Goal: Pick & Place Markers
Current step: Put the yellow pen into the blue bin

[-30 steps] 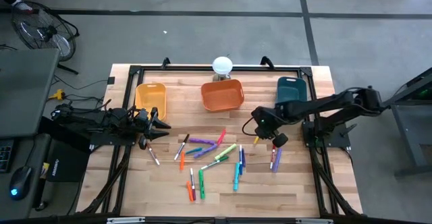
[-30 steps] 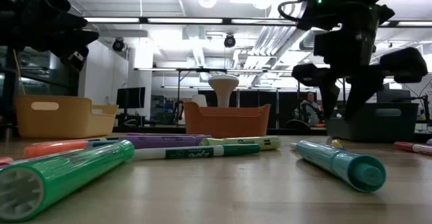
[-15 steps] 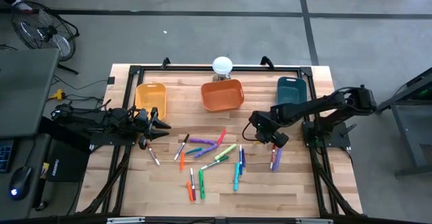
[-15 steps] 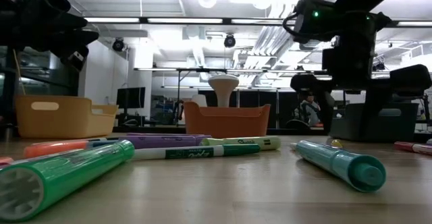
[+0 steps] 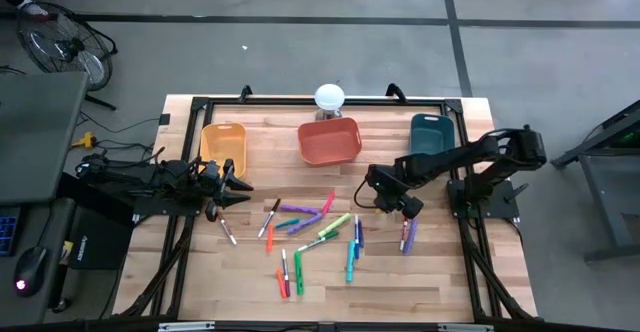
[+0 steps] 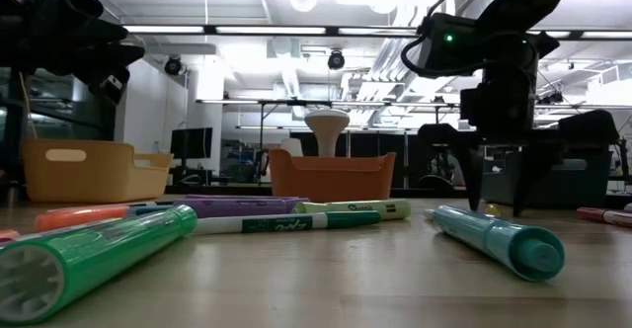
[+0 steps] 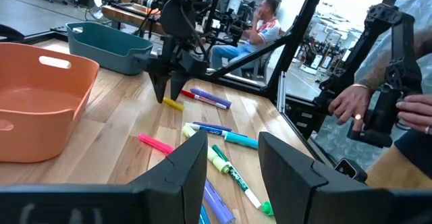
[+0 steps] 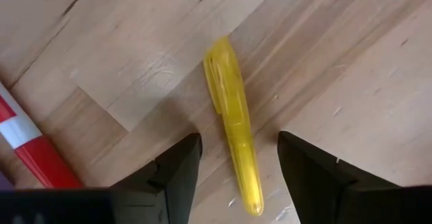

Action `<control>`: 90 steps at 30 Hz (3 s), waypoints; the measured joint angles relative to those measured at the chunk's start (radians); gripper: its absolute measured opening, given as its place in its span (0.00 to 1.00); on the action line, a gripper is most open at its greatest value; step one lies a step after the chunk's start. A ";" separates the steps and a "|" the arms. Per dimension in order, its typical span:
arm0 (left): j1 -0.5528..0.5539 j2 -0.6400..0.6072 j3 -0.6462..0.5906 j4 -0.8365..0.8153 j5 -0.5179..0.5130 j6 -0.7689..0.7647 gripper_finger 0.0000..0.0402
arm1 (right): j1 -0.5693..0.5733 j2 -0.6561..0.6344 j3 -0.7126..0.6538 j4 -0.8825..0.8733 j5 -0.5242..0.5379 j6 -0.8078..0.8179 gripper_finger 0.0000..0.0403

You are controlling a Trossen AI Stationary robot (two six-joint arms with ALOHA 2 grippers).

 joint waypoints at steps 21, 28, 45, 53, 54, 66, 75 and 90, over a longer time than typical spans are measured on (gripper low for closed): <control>0.000 0.000 0.000 0.000 0.000 0.000 0.33 | 0.000 0.021 0.000 -0.018 -0.024 -0.024 0.19; 0.000 0.000 0.000 0.000 0.000 0.000 0.33 | 0.000 0.021 -0.001 -0.021 -0.034 0.019 0.07; 0.000 0.000 0.000 0.000 0.000 0.000 0.33 | 0.000 0.020 0.000 -0.041 -0.005 0.144 0.07; 0.000 0.000 0.000 0.000 0.000 0.000 0.33 | 0.000 0.018 0.001 -0.046 0.004 0.164 0.07; 0.000 0.000 0.000 0.000 0.000 0.000 0.33 | 0.000 0.011 0.001 -0.052 0.009 0.169 0.07; 0.000 0.000 0.000 0.000 0.000 0.000 0.33 | -0.068 -0.159 0.154 -0.254 0.149 0.336 0.07; 0.000 0.000 0.000 0.000 0.000 0.000 0.33 | -0.132 -0.254 0.221 -0.350 0.201 0.640 0.07; 0.000 0.000 0.000 0.000 0.000 0.000 0.33 | -0.278 -0.318 0.220 -0.475 0.066 1.213 0.07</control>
